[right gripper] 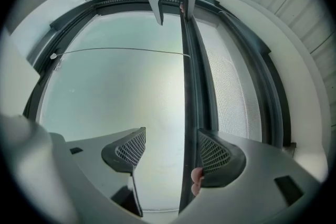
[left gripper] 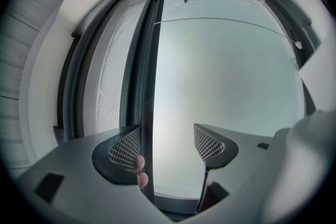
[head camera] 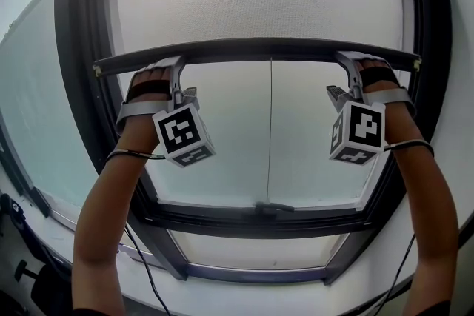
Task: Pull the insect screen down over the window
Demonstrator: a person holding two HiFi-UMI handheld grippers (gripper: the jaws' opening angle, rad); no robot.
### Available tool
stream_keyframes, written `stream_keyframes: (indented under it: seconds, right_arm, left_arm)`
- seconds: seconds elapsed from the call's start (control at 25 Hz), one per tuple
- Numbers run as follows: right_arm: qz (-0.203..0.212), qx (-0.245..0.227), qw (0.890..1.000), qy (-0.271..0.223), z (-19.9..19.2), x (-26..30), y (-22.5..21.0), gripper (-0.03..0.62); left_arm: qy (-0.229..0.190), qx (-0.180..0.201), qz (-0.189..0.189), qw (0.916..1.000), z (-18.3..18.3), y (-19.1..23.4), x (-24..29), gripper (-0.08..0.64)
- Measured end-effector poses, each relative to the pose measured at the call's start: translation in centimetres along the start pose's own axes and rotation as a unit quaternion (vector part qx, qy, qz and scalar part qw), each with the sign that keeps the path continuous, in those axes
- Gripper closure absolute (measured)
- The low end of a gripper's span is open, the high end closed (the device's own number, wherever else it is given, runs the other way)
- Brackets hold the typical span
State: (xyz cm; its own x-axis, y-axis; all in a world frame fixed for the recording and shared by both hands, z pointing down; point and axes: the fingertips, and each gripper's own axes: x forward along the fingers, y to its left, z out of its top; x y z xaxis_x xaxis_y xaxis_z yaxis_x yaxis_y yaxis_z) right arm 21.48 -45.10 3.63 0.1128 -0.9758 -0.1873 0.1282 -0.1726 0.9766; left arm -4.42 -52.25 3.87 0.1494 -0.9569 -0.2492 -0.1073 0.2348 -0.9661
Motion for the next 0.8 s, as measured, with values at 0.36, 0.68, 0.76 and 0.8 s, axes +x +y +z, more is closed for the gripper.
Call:
stream_keyframes:
  seconds: [0.36,0.68,0.76,0.8]
  right_arm:
    - [0.048,0.012,0.999,-0.003,0.7,-1.5,5.0,0.301]
    - [0.086,0.02,0.996,-0.009,0.8,-2.5,7.0,0.301]
    - [0.111,0.023,0.994,-0.004,0.8,-2.8,6.9,0.301]
    - [0.12,0.026,0.992,-0.005,0.9,-3.0,6.7,0.301]
  left_arm:
    - [-0.001,0.005,-0.05,0.9987,-0.4,-5.1,-1.8,0.255]
    - [-0.002,0.013,-0.098,0.9951,-0.4,-6.9,-3.4,0.255]
    - [-0.006,0.014,-0.104,0.9944,-0.4,-6.7,-3.6,0.255]
    - [-0.007,0.013,-0.108,0.994,-0.5,-6.6,-3.6,0.255]
